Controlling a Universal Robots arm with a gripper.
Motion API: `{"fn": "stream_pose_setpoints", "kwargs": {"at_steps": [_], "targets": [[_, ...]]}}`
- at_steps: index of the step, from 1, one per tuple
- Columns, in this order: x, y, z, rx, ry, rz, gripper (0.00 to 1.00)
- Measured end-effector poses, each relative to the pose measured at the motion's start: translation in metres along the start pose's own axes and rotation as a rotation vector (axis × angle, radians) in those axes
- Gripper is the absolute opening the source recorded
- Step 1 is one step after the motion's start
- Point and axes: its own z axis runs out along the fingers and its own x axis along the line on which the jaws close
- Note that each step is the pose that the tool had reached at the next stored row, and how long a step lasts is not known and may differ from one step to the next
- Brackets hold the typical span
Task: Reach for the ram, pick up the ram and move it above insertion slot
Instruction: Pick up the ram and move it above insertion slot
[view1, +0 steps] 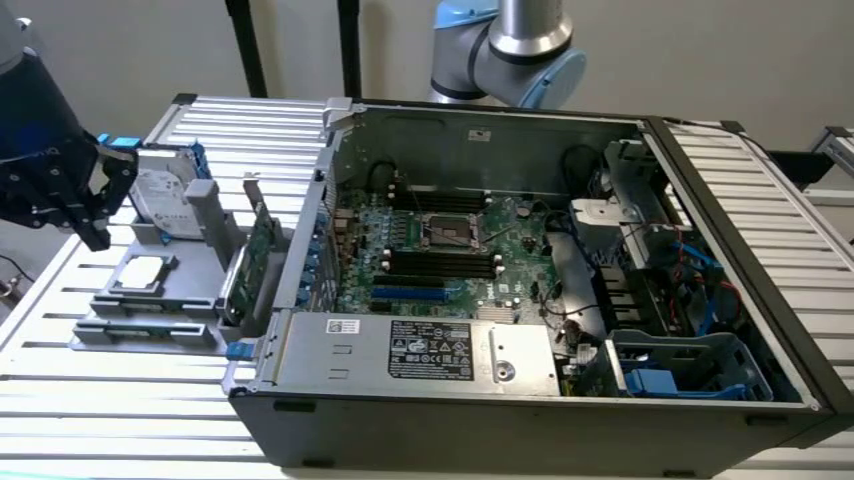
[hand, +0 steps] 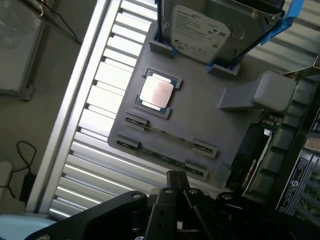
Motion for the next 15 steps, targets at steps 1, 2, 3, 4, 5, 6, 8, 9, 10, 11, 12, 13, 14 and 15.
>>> {"fn": "stream_pose_setpoints", "kwargs": {"at_steps": [1, 2, 3, 4, 5, 6, 8, 9, 10, 11, 12, 13, 14, 15], "targets": [[0.0000, 0.0000, 0.0000, 0.0001, 0.0007, -0.017, 0.11], [0.0000, 0.0000, 0.0000, 0.0001, 0.0013, -0.035, 0.11], [0.0000, 0.0000, 0.0000, 0.0002, 0.0021, -0.054, 0.11], [0.0000, 0.0000, 0.0000, 0.0002, 0.0027, -0.072, 0.11], [0.0000, 0.0000, 0.0000, 0.0003, 0.0034, -0.089, 0.11], [0.0000, 0.0000, 0.0000, 0.0003, 0.0042, -0.109, 0.11], [0.0000, 0.0000, 0.0000, 0.0004, 0.0055, -0.145, 0.11], [0.0000, 0.0000, 0.0001, 0.0005, 0.0062, -0.163, 0.11], [0.0000, 0.0000, 0.0000, 0.0005, 0.0069, -0.181, 0.11], [0.0000, 0.0000, 0.0000, 0.0006, 0.0076, -0.199, 0.11], [0.0000, 0.0000, 0.0000, 0.0006, 0.0084, -0.218, 0.11], [0.0000, 0.0000, 0.0000, 0.0007, 0.0090, -0.235, 0.11], [0.0000, 0.0000, 0.0001, 0.0007, 0.0096, -0.253, 0.11], [0.0000, 0.0000, 0.0001, 0.0008, 0.0104, -0.272, 0.11]]}}
